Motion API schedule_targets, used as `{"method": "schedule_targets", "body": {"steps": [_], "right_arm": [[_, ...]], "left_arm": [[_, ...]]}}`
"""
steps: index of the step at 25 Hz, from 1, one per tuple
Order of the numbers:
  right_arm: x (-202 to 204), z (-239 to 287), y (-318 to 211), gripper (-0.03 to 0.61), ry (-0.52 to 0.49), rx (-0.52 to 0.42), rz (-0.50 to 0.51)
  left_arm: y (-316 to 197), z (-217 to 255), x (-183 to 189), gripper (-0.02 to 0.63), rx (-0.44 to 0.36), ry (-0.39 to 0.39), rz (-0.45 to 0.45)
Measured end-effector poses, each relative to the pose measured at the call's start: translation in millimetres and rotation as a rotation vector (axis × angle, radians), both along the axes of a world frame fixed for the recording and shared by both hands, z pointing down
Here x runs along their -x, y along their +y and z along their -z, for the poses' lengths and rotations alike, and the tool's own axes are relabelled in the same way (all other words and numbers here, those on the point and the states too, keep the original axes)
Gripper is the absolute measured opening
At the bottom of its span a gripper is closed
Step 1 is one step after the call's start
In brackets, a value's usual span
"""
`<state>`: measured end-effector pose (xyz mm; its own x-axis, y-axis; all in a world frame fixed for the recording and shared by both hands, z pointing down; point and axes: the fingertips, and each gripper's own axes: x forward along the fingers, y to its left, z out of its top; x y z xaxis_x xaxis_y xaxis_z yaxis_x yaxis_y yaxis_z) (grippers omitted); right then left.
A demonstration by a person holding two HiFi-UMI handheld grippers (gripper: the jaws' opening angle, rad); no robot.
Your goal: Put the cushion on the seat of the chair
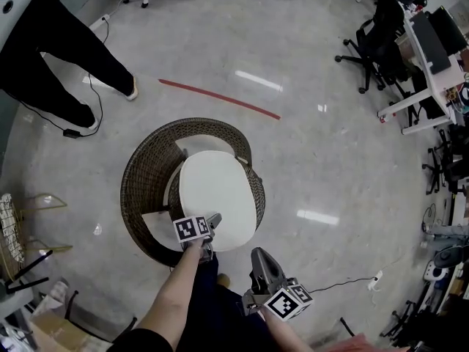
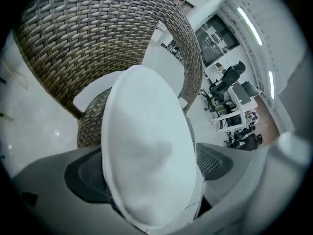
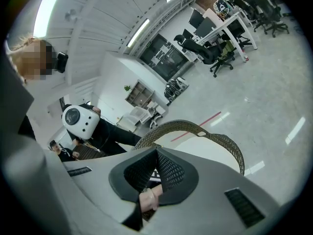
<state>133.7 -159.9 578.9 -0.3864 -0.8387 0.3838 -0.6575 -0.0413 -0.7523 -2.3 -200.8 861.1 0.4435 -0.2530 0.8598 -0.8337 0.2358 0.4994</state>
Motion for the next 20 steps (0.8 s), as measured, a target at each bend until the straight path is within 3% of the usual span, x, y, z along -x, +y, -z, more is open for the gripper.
{"method": "schedule_targets", "body": {"steps": [2,6,10,20], "right_arm": [[0.9,0.7,-0.4,0.025,-0.006,-0.001,-0.002],[5.4,-2.1,-0.5,0.026,-0.01,-0.003,0.004],[12.6,-6.0,-1.6,0.025,-0.017,-0.005,0.008],[25.8,-0.8,-15.3,0.025,-0.026,-0.036,0.013]], "left_arm": [[3.4,0.6,6.2,0.531,0.009,-0.038,-0.016],[5.7,2.2,18.1,0.531,0.015,-0.041,0.011],[3.3,9.3,27.4,0.531,-0.008,-0.054,-0.034],[-7.1,50.6,17.2,0.534,-0.08,0.109,-0.041]]}}
